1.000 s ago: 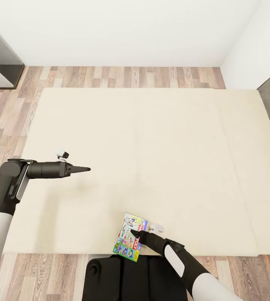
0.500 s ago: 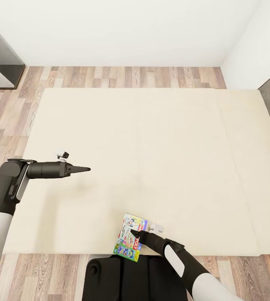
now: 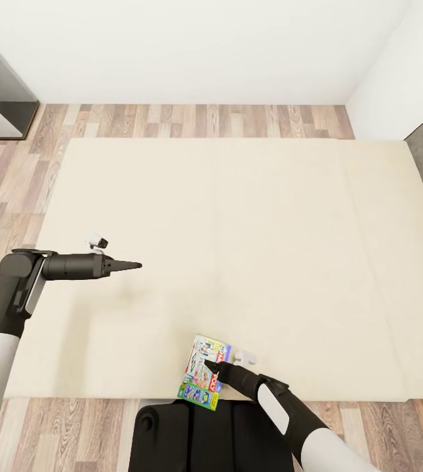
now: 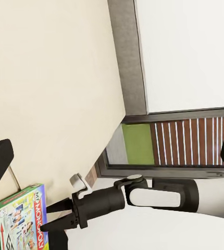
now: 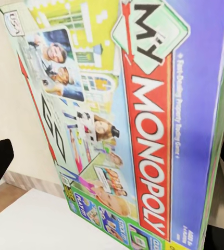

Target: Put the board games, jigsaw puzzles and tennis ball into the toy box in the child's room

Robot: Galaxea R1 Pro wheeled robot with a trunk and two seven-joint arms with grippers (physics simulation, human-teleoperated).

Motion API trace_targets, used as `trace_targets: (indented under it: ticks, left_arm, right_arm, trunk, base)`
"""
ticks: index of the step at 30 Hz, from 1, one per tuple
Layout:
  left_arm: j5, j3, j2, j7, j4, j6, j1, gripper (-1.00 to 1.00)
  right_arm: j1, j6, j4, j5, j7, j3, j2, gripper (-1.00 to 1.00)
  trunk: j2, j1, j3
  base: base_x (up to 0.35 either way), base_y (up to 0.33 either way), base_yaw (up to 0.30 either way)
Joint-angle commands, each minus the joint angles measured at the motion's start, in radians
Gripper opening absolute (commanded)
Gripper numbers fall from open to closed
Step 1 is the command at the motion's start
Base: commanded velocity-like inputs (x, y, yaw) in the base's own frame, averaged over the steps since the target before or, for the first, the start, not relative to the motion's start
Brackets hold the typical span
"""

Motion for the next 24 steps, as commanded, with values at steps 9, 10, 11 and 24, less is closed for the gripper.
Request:
trace_targets:
  ticks: [9,10,11,24]
  left_arm:
    - [0.000,0.000,0.000,-0.004,0.000,0.011,0.000,1.00]
    - [0.000,0.000,0.000,-0.004,0.000,0.011,0.000,1.00]
    - [0.000,0.000,0.000,-0.004,0.000,0.011,0.000,1.00]
    - [0.000,0.000,0.000,-0.004,0.000,0.011,0.000,1.00]
  right_arm:
    - [0.000,0.005,0.000,-0.008,0.000,0.002,0.000,1.00]
    - [0.000,0.005,-0.001,-0.008,0.000,0.003,0.000,1.00]
    - [0.000,0.005,-0.001,-0.008,0.000,0.003,0.000,1.00]
    - [0.000,0.003,-0.001,-0.008,0.000,0.003,0.001,1.00]
  trunk:
    - [-0.001,0.001,-0.001]
    - [-0.001,0.001,-0.001]
    - [-0.001,0.001,-0.001]
    - [-0.001,0.001,-0.001]
  base:
    - [0.000,0.014,0.000]
    - [0.000,0.083,0.000]
    - [0.000,0.086,0.000]
    - [0.000,0.059,0.000]
